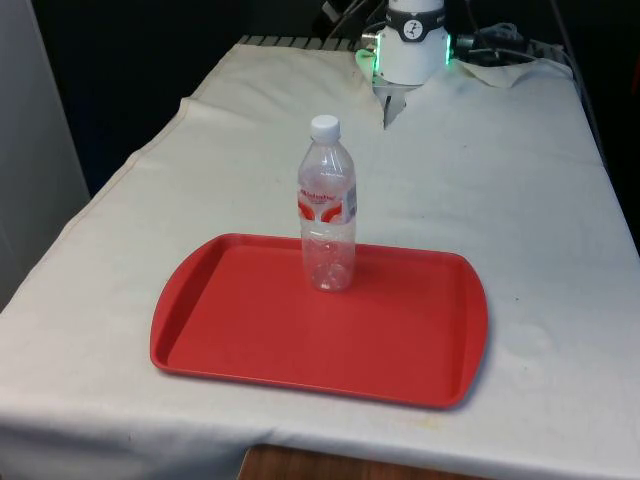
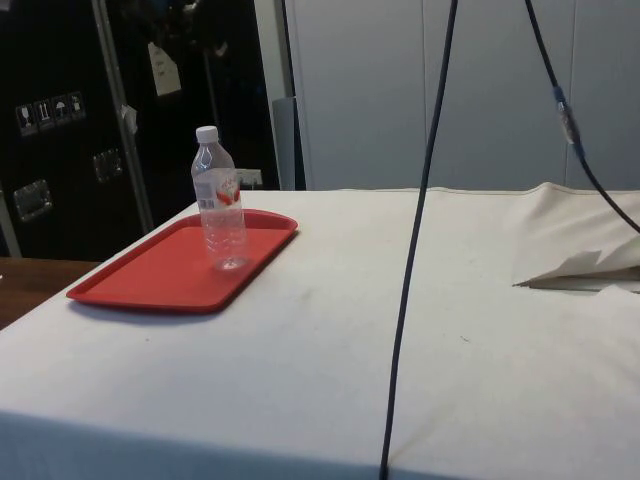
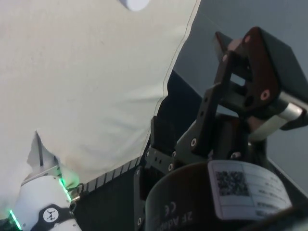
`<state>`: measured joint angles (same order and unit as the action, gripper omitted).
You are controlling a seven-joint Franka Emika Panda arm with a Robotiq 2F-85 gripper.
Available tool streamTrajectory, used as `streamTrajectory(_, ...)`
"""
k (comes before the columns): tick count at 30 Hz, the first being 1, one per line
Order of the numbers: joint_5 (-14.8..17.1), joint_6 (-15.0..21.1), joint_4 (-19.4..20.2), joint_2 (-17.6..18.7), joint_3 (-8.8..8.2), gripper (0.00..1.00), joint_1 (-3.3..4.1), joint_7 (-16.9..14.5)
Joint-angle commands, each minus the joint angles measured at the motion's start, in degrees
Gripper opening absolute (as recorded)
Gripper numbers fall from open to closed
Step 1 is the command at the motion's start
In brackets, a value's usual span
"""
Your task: Place the bottle upright on the tray.
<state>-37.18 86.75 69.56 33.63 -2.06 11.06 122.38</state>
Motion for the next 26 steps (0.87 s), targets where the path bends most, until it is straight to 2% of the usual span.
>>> streamTrajectory(1,0.52,1.60,1.55,-1.43,0.34,1.00,-0.34,0.57)
streamTrajectory(2,0.00,0.00,0.29,-0.34,0.00,1.00,-0.06,0.06)
streamTrajectory(3,0.57,1.60,1.78,-1.72,0.34,1.00,-0.34,0.69)
streamTrajectory(16,1.32,2.58,7.22,-6.25,0.23,1.00,-0.74,2.23)
streamTrajectory(20,0.86,1.26,7.51,-6.36,0.00,1.00,-0.52,2.01)
streamTrajectory(21,1.15,2.18,7.73,-6.47,0.11,1.00,-0.63,2.23)
streamTrajectory(26,0.97,1.55,7.56,-6.36,0.06,1.00,-0.57,2.06)
